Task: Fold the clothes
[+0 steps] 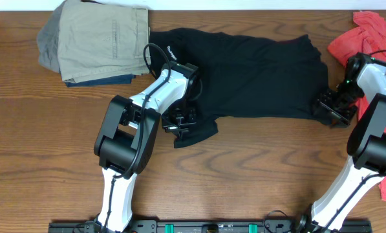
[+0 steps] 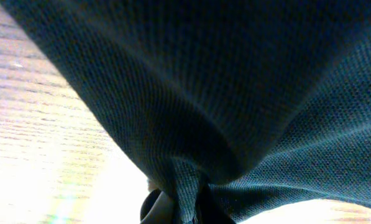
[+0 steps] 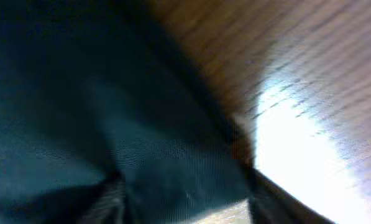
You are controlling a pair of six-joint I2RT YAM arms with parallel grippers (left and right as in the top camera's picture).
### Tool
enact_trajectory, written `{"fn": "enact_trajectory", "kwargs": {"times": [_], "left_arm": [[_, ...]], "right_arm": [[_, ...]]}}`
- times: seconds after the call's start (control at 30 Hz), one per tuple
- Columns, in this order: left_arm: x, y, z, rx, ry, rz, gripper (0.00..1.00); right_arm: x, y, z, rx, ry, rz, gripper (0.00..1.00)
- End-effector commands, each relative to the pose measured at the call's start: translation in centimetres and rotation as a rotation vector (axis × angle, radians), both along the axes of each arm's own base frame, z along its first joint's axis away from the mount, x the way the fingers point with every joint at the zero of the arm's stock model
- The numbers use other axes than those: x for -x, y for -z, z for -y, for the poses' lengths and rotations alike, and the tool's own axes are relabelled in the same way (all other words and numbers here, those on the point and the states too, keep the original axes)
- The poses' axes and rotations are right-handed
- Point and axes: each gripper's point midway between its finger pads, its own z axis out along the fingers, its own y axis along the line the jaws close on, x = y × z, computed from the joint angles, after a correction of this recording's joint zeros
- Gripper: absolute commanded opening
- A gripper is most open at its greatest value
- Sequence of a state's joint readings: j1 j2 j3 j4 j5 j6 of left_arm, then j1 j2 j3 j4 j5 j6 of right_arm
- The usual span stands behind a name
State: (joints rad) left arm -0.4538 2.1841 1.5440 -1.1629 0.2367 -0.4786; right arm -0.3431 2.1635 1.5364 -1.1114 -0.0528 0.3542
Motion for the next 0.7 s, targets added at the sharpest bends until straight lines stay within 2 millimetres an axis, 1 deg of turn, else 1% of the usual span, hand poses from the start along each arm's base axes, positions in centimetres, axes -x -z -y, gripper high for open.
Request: {"fn": "enact_trajectory", "kwargs": {"times": [0.0, 0.03, 0.07, 0.1, 0.13, 0.23, 0.3, 0.37, 0.47, 0.53, 0.6, 0.67], "left_arm": [[0.5, 0.1, -0.5, -0.026, -0.009, -0.018, 0.06], [0.6, 0.0, -0.6, -0.029, -0.008, -0.024, 0.06], [0.8, -0.1, -0.6, -0.032, -0.008, -0.029, 0.06], [1.0, -0.3, -0.7, -0.035, -0.008, -0.035, 0.06], [1.2, -0.6, -0.8, -0.038, -0.008, -0.04, 0.06], [1.2, -2.2, -1.2, -0.05, 0.002, -0.016, 0.06], [1.0, -3.9, -1.3, -0.054, 0.017, 0.038, 0.06], [0.7, -6.3, -1.0, -0.027, 0.029, 0.11, 0.06], [0.6, -10.5, -0.2, 0.041, 0.053, 0.239, 0.06], [0.8, -13.8, 0.1, 0.095, 0.074, 0.34, 0.06], [1.2, -16.8, -0.1, 0.134, 0.073, 0.43, 0.06], [1.9, -19.4, -0.5, 0.173, 0.063, 0.505, 0.06]], "right_arm": [[1.2, 1.2, 0.1, 0.023, -0.005, -0.041, 0.41], [1.2, 1.2, 0.1, 0.025, -0.006, -0.041, 0.29], [1.1, 1.2, 0.2, 0.026, -0.005, -0.041, 0.19], [1.1, 1.1, 0.3, 0.026, -0.003, -0.04, 0.04], [1.2, 1.0, 0.3, 0.025, -0.001, -0.043, 0.02], [1.6, 0.2, 0.6, 0.021, 0.022, -0.056, 0.01], [1.7, -0.8, 0.7, 0.023, 0.027, -0.051, 0.01], [1.6, -2.4, 0.9, 0.033, 0.03, -0.023, 0.01], [1.2, -5.7, 1.0, 0.062, 0.032, 0.058, 0.01], [0.8, -8.8, 1.0, 0.089, 0.031, 0.143, 0.01], [0.6, -12.0, 0.8, 0.113, 0.028, 0.235, 0.01], [0.8, -15.3, 0.6, 0.142, 0.029, 0.326, 0.01]]}}
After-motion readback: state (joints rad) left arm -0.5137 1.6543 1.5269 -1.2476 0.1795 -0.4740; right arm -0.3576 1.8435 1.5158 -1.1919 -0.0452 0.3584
